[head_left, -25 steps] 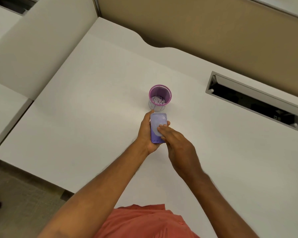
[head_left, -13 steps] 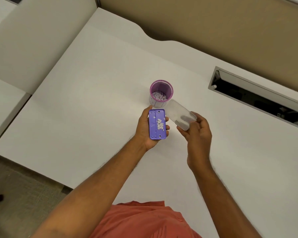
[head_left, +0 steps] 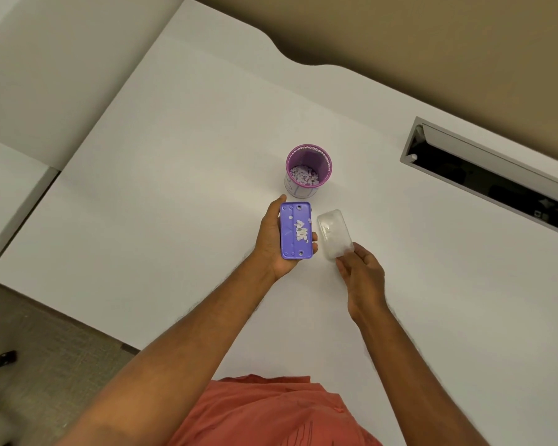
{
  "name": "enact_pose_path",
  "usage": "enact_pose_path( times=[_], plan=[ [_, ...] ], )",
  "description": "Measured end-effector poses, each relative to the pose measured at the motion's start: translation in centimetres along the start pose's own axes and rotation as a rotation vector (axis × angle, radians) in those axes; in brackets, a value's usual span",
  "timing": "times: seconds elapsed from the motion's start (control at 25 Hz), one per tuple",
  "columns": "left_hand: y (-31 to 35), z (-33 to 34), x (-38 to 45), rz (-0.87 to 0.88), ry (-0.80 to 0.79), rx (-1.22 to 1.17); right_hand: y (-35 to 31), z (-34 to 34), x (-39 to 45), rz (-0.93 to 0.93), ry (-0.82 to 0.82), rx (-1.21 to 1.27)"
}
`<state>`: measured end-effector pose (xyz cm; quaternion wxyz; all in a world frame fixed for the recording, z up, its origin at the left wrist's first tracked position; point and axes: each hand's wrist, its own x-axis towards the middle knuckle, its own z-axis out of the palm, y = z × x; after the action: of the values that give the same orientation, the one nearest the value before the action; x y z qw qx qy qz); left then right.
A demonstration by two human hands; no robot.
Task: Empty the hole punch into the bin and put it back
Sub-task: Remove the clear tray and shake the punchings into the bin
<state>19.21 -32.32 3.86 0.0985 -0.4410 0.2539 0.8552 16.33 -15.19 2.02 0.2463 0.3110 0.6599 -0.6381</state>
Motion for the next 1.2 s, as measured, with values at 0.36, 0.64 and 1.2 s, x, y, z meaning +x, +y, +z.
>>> enact_pose_path(
  times=[0.36,0.64,1.2],
  plan=[
    [0.5,0.8,0.1,0.07,-0.004,-0.02,-4.4,2.4,-4.7,-0.253,-0.128,-0.216],
    [3.5,2.8,-0.1,0.187,-0.071,-0.001,-7.4,5.4,-5.9,-0.321,-0.349,-0.269],
    [12.0,3.3,2.4,0.483,-0.208,0.461,-15.0,10.2,0.6,-0.498,-0.384,-0.248]
  ],
)
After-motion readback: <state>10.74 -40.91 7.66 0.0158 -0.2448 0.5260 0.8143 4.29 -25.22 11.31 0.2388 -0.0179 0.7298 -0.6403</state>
